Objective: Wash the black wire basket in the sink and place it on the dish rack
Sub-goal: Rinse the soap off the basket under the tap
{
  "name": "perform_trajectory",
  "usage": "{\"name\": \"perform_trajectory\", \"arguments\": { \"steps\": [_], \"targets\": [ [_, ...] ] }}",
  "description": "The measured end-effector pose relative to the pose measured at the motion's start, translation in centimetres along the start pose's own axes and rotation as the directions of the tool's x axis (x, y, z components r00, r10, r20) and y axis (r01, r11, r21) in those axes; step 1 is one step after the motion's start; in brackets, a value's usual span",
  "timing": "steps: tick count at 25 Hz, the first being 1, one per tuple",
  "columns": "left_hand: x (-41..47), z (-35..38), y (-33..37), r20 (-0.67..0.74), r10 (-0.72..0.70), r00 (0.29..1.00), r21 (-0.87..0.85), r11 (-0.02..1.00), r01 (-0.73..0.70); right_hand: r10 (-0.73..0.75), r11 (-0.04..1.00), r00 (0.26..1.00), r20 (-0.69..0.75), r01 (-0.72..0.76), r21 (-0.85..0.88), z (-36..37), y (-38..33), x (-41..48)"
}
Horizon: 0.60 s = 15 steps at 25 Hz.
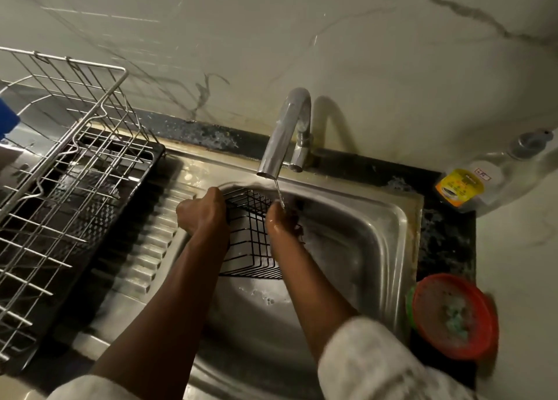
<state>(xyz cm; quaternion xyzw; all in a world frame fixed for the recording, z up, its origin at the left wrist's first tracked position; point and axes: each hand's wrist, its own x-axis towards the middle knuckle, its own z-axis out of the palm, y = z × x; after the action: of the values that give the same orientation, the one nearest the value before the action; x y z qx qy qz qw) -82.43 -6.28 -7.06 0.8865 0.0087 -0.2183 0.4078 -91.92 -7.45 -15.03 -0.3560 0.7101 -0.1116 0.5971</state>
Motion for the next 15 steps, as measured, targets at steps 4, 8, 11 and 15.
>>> {"name": "perform_trajectory", "arguments": {
  "steps": [4, 8, 11, 15],
  "targets": [
    [1.2, -1.0, -1.4, -0.03, -0.036, 0.999, 0.059, 0.998, 0.037, -0.09, 0.993, 0.995, 0.047, 0.094, -0.071, 2.6, 1.1, -1.4],
    [1.6, -1.1, -2.2, -0.032, 0.011, 0.999, 0.098, 0.995, -0.008, 0.006, 0.987, 1.0, 0.006, -0.007, 0.163, -0.2, 2.5, 3.2],
    [1.7, -0.9, -1.8, -0.041, 0.01, 0.999, 0.046, 0.999, -0.008, 0.138, 0.951, 0.987, -0.083, -0.108, 0.291, -0.1, 1.4, 2.1],
    [2.0, -1.2, -1.8, -0.038, 0.006, 0.999, 0.056, 0.998, -0.004, -0.056, 0.998, 0.997, 0.056, 0.057, -0.011, 3.0, 1.9, -0.9]
  ]
}}
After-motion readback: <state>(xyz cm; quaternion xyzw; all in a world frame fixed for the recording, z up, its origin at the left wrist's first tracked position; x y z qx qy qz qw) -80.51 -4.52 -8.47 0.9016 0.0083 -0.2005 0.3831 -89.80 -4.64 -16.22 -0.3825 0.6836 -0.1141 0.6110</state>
